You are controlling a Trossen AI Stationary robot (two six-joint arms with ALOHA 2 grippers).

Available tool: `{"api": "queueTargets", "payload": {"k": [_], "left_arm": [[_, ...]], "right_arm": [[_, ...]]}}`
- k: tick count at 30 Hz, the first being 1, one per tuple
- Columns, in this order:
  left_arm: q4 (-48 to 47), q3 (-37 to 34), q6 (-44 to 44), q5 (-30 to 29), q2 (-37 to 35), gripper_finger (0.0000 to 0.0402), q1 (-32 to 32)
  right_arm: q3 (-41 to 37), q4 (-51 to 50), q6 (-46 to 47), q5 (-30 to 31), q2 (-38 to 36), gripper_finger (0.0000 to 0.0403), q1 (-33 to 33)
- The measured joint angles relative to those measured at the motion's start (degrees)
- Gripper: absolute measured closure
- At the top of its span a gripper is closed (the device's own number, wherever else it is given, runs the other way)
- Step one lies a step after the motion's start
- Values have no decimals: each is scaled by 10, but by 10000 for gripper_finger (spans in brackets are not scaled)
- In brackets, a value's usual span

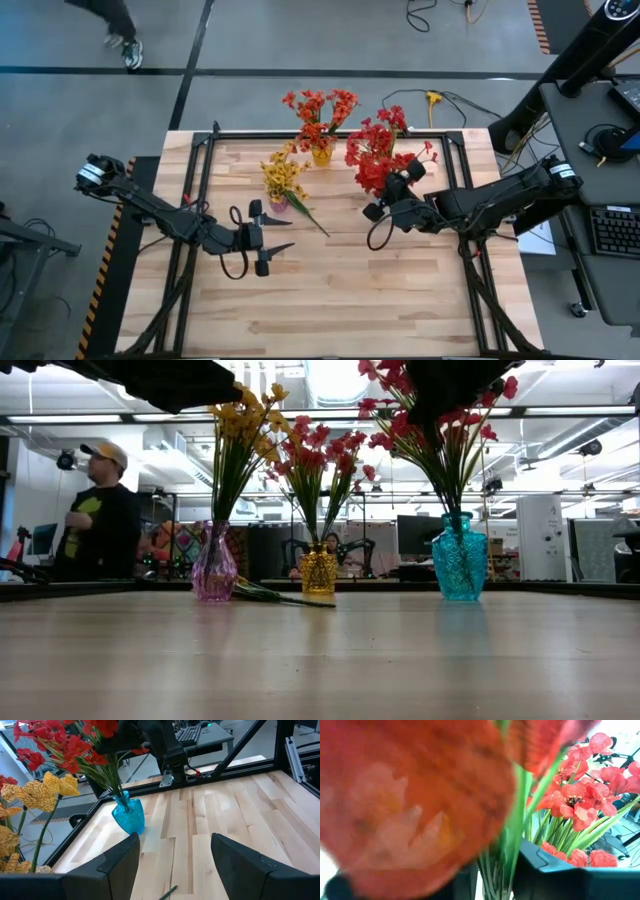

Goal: Sort flowers into vase by color
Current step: Put the red flower into the blue vase

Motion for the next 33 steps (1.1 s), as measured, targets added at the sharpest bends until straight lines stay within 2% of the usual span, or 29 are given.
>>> {"api": "queueTargets", "payload": {"k": [7,18,33], "left_arm": [[-2,0,-4,0,0,174,0],[-17,0,-16,0,0,174,0],[-39,0,-45,0,0,174,0]], "right_arm": [[0,0,8,4,-2,281,0],[3,-5,19,-12,-2,217,0],[64,-160,129,-32,-2,153,4]]}}
